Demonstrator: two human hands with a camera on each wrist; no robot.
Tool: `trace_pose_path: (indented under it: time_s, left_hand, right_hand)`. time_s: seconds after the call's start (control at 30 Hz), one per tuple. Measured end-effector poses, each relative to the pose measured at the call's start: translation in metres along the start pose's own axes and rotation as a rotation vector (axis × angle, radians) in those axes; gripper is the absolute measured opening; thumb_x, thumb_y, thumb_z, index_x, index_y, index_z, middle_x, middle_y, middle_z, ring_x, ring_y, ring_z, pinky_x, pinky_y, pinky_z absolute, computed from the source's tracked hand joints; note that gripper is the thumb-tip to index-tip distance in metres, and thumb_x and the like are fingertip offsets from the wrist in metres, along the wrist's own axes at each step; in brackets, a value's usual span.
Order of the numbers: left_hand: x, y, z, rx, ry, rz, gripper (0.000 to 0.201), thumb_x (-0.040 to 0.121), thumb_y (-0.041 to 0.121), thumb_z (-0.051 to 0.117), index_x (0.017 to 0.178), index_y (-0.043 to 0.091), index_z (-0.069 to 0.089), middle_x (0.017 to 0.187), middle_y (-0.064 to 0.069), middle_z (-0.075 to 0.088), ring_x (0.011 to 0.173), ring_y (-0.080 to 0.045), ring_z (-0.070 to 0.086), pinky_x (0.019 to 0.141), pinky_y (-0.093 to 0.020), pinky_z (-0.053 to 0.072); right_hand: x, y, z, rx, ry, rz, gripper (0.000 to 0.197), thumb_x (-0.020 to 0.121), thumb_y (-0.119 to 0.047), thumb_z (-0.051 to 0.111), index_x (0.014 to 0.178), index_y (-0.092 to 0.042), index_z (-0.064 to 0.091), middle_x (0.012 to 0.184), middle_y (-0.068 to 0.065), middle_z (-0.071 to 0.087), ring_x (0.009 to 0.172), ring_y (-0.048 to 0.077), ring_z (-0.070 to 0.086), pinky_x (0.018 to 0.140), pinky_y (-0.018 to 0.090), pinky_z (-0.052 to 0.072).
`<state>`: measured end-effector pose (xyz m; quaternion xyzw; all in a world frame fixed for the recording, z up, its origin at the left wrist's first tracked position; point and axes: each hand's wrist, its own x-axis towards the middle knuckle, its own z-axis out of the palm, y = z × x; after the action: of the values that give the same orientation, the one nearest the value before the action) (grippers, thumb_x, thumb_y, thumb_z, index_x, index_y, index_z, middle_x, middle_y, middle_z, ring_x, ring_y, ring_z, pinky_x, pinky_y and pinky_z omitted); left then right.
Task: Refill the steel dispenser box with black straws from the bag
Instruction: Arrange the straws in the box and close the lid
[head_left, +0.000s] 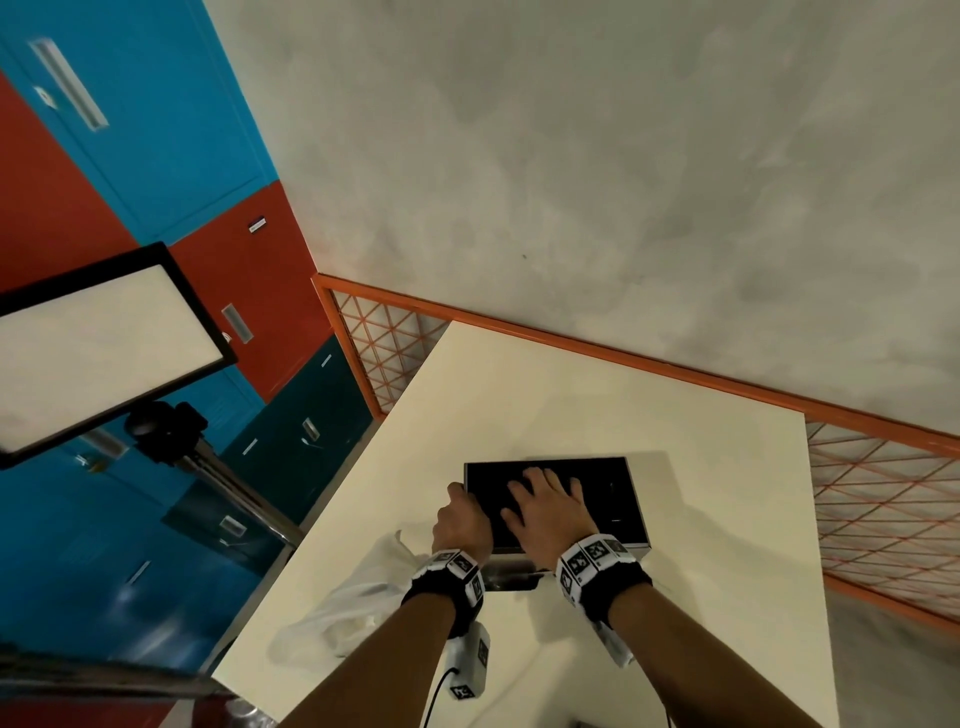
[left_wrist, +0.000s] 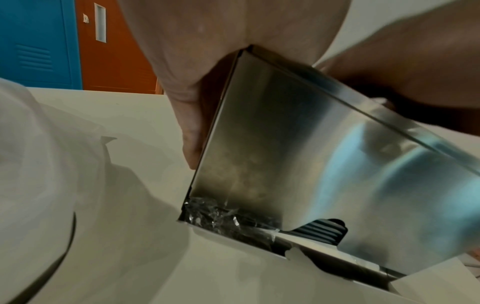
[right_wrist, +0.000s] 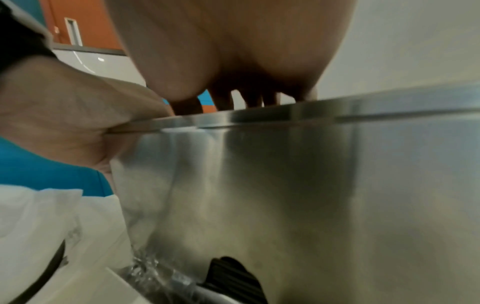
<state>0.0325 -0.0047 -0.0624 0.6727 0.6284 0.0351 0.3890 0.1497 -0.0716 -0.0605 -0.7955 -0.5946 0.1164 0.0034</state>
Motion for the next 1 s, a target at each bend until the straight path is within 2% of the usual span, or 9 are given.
trace_pose_path:
  time_s: [0.1, 0.27, 0.37, 0.47, 0.63, 0.77, 0.83, 0.93, 1.0]
  left_hand:
    - [-0.001, 0.000, 0.000, 0.003, 0.002, -0.004, 0.024, 0.105, 0.027, 0.030, 0.118, 0.009, 0.042, 0.117, -0.024, 0.063, 0.104, -0.044, 0.062, 0.082, -0.045, 0.048]
    - [0.001, -0.001, 0.001, 0.004, 0.006, 0.012, 0.021, 0.105, 0.026, 0.031, 0.115, 0.010, 0.041, 0.116, -0.024, 0.063, 0.103, -0.044, 0.063, 0.079, -0.044, 0.046]
    - [0.002, -0.002, 0.002, 0.007, 0.011, 0.019, 0.024, 0.106, 0.028, 0.029, 0.116, 0.010, 0.041, 0.116, -0.025, 0.063, 0.102, -0.045, 0.063, 0.081, -0.046, 0.048]
    - [0.003, -0.004, 0.002, 0.014, 0.002, 0.039, 0.022, 0.106, 0.026, 0.029, 0.115, 0.009, 0.040, 0.116, -0.026, 0.062, 0.102, -0.046, 0.062, 0.080, -0.046, 0.047]
    - [0.003, -0.005, 0.000, 0.005, -0.013, 0.034, 0.023, 0.106, 0.026, 0.029, 0.117, 0.009, 0.041, 0.118, -0.026, 0.061, 0.104, -0.046, 0.061, 0.083, -0.048, 0.047]
    - [-0.003, -0.005, 0.002, -0.003, 0.017, 0.068, 0.029, 0.108, 0.031, 0.028, 0.120, 0.009, 0.043, 0.116, -0.026, 0.063, 0.103, -0.046, 0.062, 0.084, -0.047, 0.047]
    - [-0.018, -0.020, 0.007, -0.055, 0.064, 0.130, 0.031, 0.109, 0.033, 0.028, 0.128, 0.013, 0.042, 0.109, -0.021, 0.067, 0.096, -0.042, 0.065, 0.080, -0.044, 0.050]
    - [-0.052, -0.042, 0.013, -0.110, 0.049, 0.215, 0.034, 0.106, 0.025, 0.035, 0.140, 0.020, 0.036, 0.096, -0.006, 0.067, 0.076, -0.019, 0.061, 0.070, -0.032, 0.046]
    - [-0.046, -0.041, 0.012, -0.066, 0.063, 0.216, 0.034, 0.104, 0.020, 0.038, 0.139, 0.017, 0.037, 0.100, -0.011, 0.068, 0.080, -0.025, 0.062, 0.071, -0.032, 0.042]
  right_hand:
    - [-0.006, 0.006, 0.005, 0.044, -0.096, 0.103, 0.057, 0.100, -0.053, 0.023, 0.150, -0.027, 0.027, 0.159, 0.006, 0.017, 0.147, 0.030, 0.010, 0.115, 0.061, 0.012]
    - [-0.016, 0.008, 0.009, 0.111, -0.213, 0.155, 0.060, 0.099, -0.057, 0.019, 0.152, -0.031, 0.019, 0.162, 0.006, 0.009, 0.149, 0.030, 0.007, 0.114, 0.061, 0.017]
    - [-0.020, 0.011, 0.000, 0.140, -0.167, 0.130, 0.055, 0.100, -0.053, 0.026, 0.150, -0.030, 0.024, 0.156, 0.006, 0.024, 0.143, 0.028, 0.024, 0.109, 0.056, 0.032]
    - [-0.022, 0.024, -0.014, 0.143, -0.014, 0.115, 0.047, 0.098, -0.040, 0.038, 0.143, -0.023, 0.034, 0.139, 0.005, 0.043, 0.126, 0.026, 0.043, 0.093, 0.044, 0.049]
    - [-0.027, 0.067, -0.033, 0.175, 0.275, 0.305, 0.031, 0.093, -0.030, 0.047, 0.120, -0.017, 0.053, 0.117, 0.006, 0.050, 0.111, 0.028, 0.048, 0.087, 0.043, 0.047]
    - [-0.034, 0.097, -0.031, 0.401, 0.063, 0.602, 0.039, 0.100, -0.037, 0.039, 0.129, -0.012, 0.043, 0.120, 0.016, 0.054, 0.107, 0.036, 0.056, 0.079, 0.040, 0.048]
    - [-0.045, 0.101, -0.022, 0.377, -0.038, 0.580, 0.031, 0.101, -0.033, 0.038, 0.120, -0.010, 0.045, 0.108, 0.015, 0.062, 0.095, 0.036, 0.062, 0.077, 0.041, 0.052]
    - [-0.071, 0.095, -0.008, 0.301, -0.042, 0.521, 0.022, 0.096, -0.019, 0.040, 0.116, -0.010, 0.042, 0.104, 0.013, 0.065, 0.093, 0.034, 0.065, 0.075, 0.040, 0.053]
    - [-0.072, 0.094, -0.007, 0.353, -0.032, 0.504, 0.023, 0.095, -0.018, 0.040, 0.117, -0.013, 0.036, 0.102, 0.012, 0.066, 0.090, 0.033, 0.065, 0.071, 0.038, 0.049]
